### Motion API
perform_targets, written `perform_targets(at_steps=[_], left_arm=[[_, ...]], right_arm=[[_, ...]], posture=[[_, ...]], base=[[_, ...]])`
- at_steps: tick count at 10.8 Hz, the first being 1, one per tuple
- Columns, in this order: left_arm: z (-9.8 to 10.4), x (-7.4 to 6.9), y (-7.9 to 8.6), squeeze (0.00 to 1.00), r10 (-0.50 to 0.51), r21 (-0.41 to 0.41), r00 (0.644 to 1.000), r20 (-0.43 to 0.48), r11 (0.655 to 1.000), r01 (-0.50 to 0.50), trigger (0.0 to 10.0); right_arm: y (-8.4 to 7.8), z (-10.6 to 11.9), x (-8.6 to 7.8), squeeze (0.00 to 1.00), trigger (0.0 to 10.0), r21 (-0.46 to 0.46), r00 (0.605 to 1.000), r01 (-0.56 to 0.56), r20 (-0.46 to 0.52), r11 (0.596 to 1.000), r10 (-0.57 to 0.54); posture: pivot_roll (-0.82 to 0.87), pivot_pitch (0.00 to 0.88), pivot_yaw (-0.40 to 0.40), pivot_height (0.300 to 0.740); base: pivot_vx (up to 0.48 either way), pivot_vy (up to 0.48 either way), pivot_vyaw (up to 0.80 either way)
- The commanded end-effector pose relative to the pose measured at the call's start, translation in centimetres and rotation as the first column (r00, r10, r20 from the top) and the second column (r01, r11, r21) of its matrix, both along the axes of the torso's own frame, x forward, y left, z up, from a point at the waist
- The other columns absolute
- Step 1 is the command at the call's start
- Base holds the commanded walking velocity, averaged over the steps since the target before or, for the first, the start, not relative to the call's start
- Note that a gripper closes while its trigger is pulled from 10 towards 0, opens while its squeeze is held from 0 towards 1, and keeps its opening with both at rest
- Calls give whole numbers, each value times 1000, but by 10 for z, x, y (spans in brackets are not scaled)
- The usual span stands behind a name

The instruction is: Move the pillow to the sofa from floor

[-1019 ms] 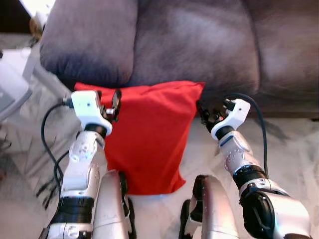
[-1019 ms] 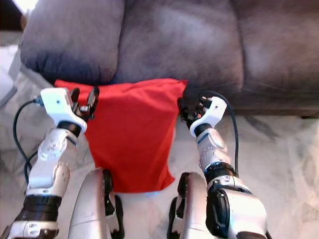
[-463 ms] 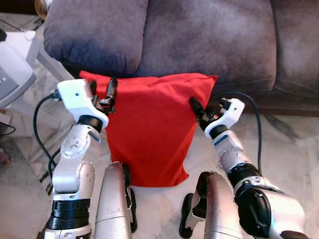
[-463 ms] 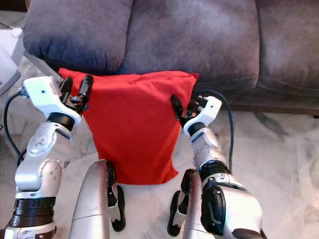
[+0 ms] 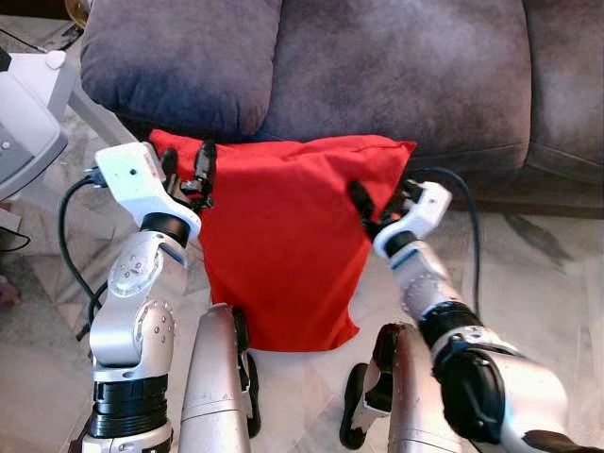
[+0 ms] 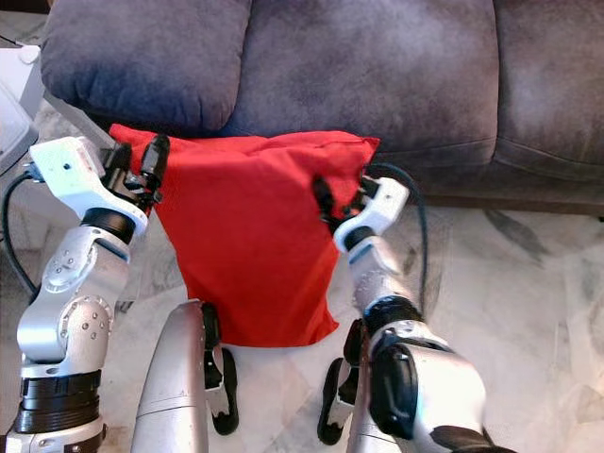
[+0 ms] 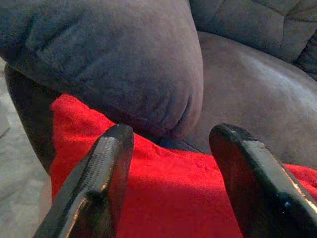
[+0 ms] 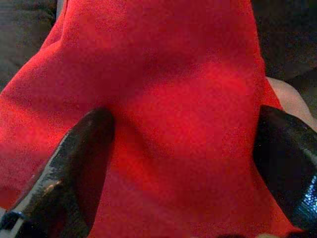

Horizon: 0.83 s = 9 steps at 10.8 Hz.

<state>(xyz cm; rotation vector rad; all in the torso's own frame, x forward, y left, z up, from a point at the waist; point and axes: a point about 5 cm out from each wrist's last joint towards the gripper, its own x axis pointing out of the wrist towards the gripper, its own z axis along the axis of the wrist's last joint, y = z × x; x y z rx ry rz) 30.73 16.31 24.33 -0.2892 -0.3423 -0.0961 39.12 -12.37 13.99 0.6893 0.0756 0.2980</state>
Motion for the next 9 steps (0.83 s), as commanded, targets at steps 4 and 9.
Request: perform_targets(at_steps=[4,9], left_arm=[[1,-4,2,0,-5,-14,1000,-14,1000,5,10000],[-3,-3,0,0,-34,-3,998,-45,999,34,10000]], right_arm=[[9,-16,-6,0,0,-45,997,-37,-75,998,33],[7,-23,-8,0,0,-80,994,-22,-104,997,13]], posture=[[296,513,0,569],[297,515,2,569]], base=[[0,0,0],[0,0,0]])
